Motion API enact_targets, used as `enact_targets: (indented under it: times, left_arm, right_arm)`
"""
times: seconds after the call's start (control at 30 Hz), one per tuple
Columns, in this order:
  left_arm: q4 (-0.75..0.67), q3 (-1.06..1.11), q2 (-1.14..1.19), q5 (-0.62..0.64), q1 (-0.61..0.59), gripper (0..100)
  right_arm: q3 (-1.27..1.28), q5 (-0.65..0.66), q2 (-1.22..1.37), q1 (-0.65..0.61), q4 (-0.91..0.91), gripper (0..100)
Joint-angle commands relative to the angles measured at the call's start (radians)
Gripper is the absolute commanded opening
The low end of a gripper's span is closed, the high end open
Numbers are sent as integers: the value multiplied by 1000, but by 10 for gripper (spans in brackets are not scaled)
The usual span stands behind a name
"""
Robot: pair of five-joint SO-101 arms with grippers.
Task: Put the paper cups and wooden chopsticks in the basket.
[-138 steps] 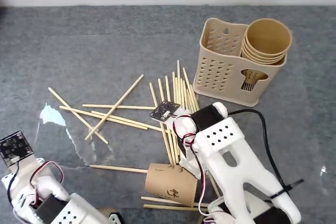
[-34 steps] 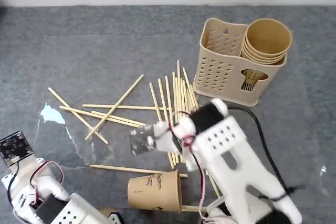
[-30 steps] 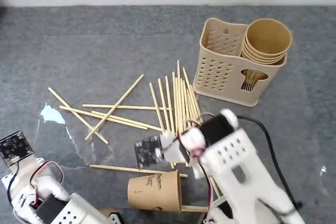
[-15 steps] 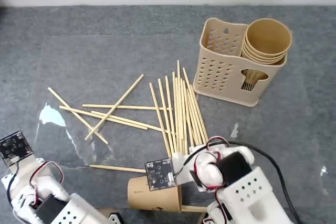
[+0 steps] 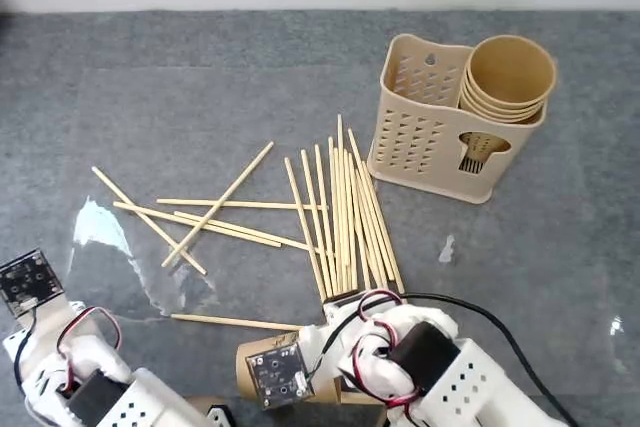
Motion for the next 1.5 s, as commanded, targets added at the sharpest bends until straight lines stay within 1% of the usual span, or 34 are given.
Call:
enact_targets:
  times: [0.0, 0.2, 0.4, 0.57, 0.63, 0.73, 0.8, 0.9, 1.03, 1.23, 1.47]
  left_arm:
    - [0, -10, -15, 2, 6, 13]
    - [0, -10, -15, 2, 6, 13]
    - [0, -10, -15, 2, 6, 13]
    - [0, -10, -15, 2, 6, 13]
    - [0, -10, -15, 2, 6, 13]
    - [0, -10, -15, 2, 6, 13]
    - [0, -10, -15, 2, 6, 13]
    - [2, -10, -15, 2, 6, 13]
    - [2, -10, -15, 2, 6, 13]
    - [2, -10, -15, 2, 6, 13]
    - [2, -10, -15, 2, 6, 13]
  right_arm:
    - [-2, -9, -13, -10, -15, 143]
    - [5, -8, -13, -12, -12, 143]
    - [6, -34, -13, -122, -19, 143]
    - [9, -55, -13, -139, -68, 142]
    - [9, -51, -13, -142, -68, 108]
    - [9, -18, -13, -142, -74, 6]
    - [9, 0, -13, -137, -62, 13]
    - [2, -15, -22, -134, -48, 9]
    - [-49, -29, -22, -53, -27, 9]
    - [-275, -37, -13, 136, 128, 9]
    - [-465, -175, -13, 283, 269, 9]
